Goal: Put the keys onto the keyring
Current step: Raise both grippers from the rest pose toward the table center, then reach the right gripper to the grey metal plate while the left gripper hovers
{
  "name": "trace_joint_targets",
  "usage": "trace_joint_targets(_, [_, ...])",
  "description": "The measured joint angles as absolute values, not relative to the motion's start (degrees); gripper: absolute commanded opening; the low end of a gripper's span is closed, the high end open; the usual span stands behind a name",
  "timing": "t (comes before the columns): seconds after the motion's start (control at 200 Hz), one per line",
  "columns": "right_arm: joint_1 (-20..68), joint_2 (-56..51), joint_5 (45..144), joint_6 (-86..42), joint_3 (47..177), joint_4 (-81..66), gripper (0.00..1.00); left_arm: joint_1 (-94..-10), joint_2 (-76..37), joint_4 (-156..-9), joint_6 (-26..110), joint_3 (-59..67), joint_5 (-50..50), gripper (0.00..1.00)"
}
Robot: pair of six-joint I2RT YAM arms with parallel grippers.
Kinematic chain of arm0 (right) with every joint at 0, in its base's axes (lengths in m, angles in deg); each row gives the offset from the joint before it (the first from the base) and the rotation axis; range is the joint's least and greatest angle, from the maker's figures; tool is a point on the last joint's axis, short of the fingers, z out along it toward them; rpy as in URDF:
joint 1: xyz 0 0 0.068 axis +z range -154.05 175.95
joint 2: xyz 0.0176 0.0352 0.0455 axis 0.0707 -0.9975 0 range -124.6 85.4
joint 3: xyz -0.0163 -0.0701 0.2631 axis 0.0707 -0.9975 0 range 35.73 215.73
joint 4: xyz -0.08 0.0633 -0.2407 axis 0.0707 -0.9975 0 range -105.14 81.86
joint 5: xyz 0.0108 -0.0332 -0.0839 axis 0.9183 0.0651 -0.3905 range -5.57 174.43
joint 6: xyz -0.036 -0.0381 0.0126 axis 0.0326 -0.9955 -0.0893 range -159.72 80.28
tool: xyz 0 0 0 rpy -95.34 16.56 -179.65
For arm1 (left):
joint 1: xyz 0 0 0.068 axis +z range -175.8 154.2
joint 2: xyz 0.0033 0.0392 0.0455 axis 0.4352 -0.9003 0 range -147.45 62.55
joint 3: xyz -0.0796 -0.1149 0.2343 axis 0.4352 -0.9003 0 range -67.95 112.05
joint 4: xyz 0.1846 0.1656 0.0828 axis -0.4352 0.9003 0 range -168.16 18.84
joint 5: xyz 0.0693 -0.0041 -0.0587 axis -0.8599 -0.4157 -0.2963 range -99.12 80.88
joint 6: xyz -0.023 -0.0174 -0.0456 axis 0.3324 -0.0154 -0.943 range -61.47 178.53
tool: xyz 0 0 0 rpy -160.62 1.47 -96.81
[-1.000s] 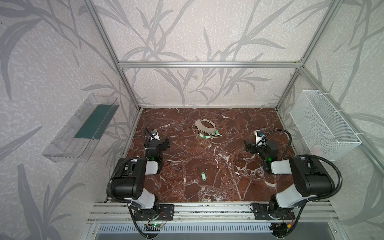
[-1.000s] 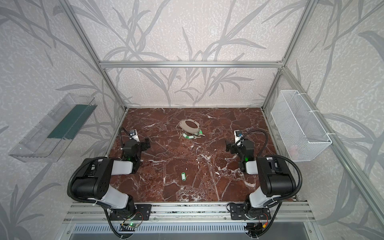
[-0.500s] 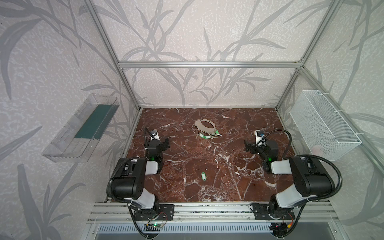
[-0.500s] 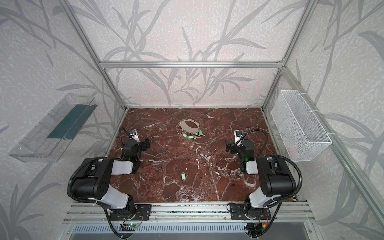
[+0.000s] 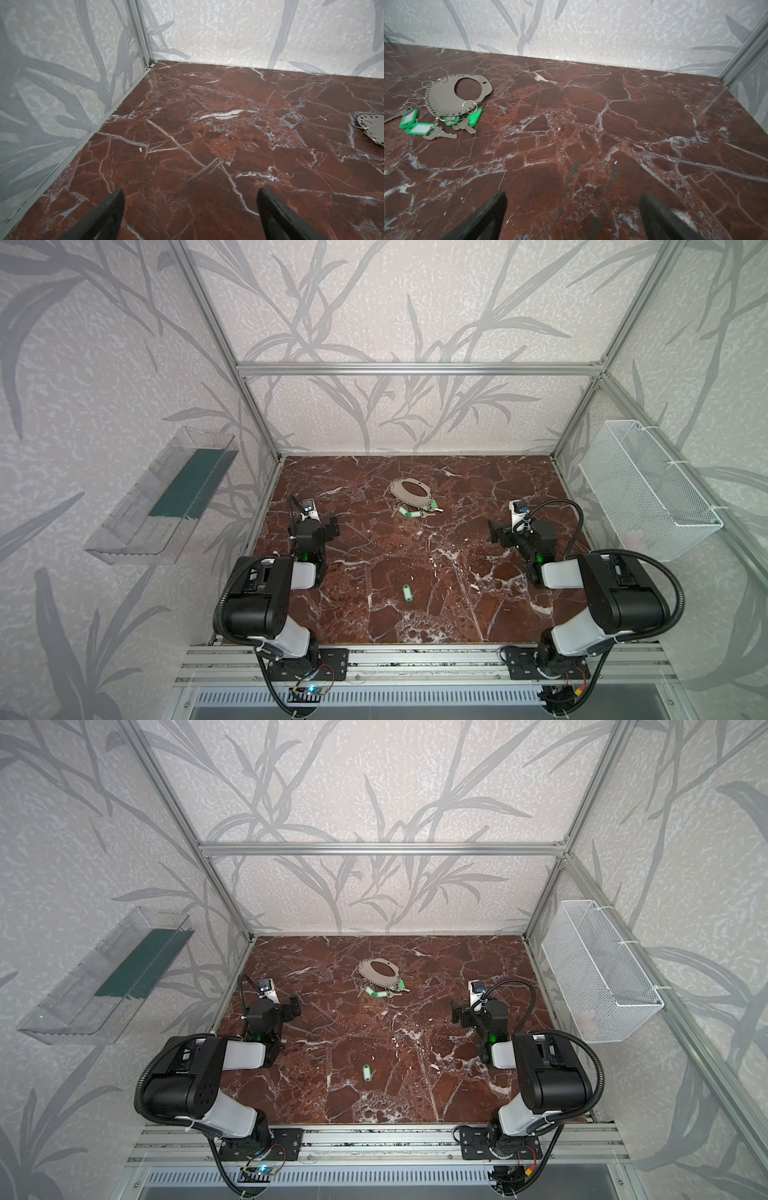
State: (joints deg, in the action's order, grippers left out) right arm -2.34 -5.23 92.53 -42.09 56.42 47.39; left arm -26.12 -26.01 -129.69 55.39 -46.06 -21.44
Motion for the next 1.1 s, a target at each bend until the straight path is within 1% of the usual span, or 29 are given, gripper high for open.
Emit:
trace_joint_targets(0.065, [-2.08, -3.66, 90.46, -41.63, 55.61, 46.75, 1.00, -26.12, -23.76, -126.06, 55.17, -45.75, -22.03, 0.99])
trace_joint_targets(0.16, [-1.09, 2.77, 86.54, -41.41, 54.76, 43.06, 1.00, -26.12, -17.70, -113.61, 52.90, -41.36, -25.09, 0.99])
trace_joint_targets(0.24, [0.39, 10.00, 81.98, -40.25, 55.37, 38.27, 1.00, -26.10, -14.25, -98.90, 48.38, -31.44, -28.50, 0.99])
trace_joint_targets(0.34, [1.14, 17.26, 77.89, -33.74, 58.91, 29.11, 1.00, -25.72, -13.26, -83.18, 42.76, -17.19, -29.59, 0.99])
trace_joint_targets(0.425, [-0.13, 20.84, 78.74, -28.03, 62.98, 21.83, 1.00, -25.31, -11.80, -74.35, 39.17, -10.34, -27.75, 0.99])
trace_joint_targets(0.545, [-2.60, 22.44, 82.26, -17.63, 65.69, 17.16, 1.00, -24.72, -9.44, -66.39, 35.59, -8.95, -21.31, 0.99])
trace_joint_targets(0.685, [-4.17, 21.54, 87.96, -9.94, 65.71, 14.93, 1.00, -24.68, -9.16, -62.31, 33.16, -9.30, -12.28, 0.99])
trace_joint_targets(0.76, [-4.17, 20.78, 91.72, -7.69, 65.71, 14.97, 1.00, -25.68, -9.16, -61.26, 31.92, -9.34, -9.98, 0.99])
trace_joint_targets(0.855, [-3.72, 19.64, 95.85, -4.93, 65.71, 15.37, 1.00, -28.48, -9.16, -60.82, 30.37, -9.80, -10.16, 0.99])
trace_joint_targets(0.95, [-1.44, 17.28, 98.52, -3.60, 66.36, 15.43, 1.00, -33.42, -9.16, -60.93, 28.64, -11.50, -12.54, 0.99])
trace_joint_targets(1.1, [8.79, 13.89, 97.89, -7.55, 69.77, 12.13, 1.00, -40.85, -9.16, -62.94, 26.65, -17.27, -15.73, 0.98])
